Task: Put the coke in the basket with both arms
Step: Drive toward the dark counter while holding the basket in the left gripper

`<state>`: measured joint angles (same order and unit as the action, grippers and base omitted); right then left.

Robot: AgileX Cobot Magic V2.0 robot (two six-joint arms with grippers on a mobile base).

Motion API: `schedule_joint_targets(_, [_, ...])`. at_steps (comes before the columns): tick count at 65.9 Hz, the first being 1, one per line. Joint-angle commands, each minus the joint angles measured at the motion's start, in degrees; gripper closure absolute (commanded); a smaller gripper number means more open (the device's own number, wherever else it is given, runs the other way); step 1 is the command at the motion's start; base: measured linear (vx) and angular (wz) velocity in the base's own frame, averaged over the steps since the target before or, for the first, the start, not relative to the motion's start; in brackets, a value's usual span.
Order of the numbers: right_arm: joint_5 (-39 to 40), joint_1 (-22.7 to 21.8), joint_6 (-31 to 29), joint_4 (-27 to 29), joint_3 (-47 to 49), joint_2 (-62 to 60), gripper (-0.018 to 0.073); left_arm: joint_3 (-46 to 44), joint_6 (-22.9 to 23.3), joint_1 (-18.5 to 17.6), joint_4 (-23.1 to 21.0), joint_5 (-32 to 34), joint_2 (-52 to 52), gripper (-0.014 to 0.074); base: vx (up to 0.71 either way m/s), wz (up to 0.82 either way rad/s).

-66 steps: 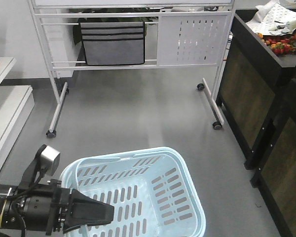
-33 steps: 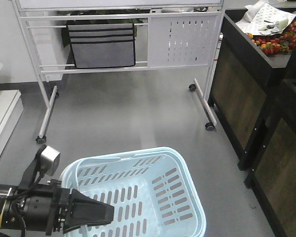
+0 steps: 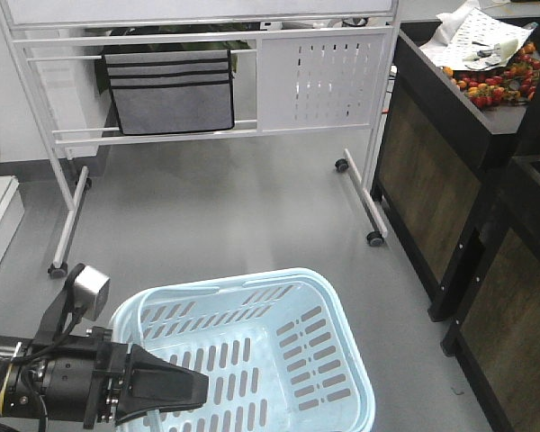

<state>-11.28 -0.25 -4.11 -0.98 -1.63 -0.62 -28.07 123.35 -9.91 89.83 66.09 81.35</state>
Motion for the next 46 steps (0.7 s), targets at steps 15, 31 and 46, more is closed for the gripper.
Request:
schedule_joint_targets(15, [4.30,-0.23,-0.55,-0.07,-0.37,-0.71,0.0561,-1.05,-0.55,-0.33,-4.23,12.63,-1.86,0.0603,0.15,-0.01])
schedule_joint_targets(31, [4.12,-0.23,-0.55,-0.07,-0.37,-0.71,0.0561,-1.05,-0.55,-0.33,-4.23,12.63,-1.86,0.0603,0.14,0.01])
schedule_joint_targets(46, [4.12,-0.23,-0.55,-0.07,-0.37,-0.71,0.0561,-1.05,-0.55,-0.33,-4.23,12.63,-1.86,0.0603,0.13,0.00])
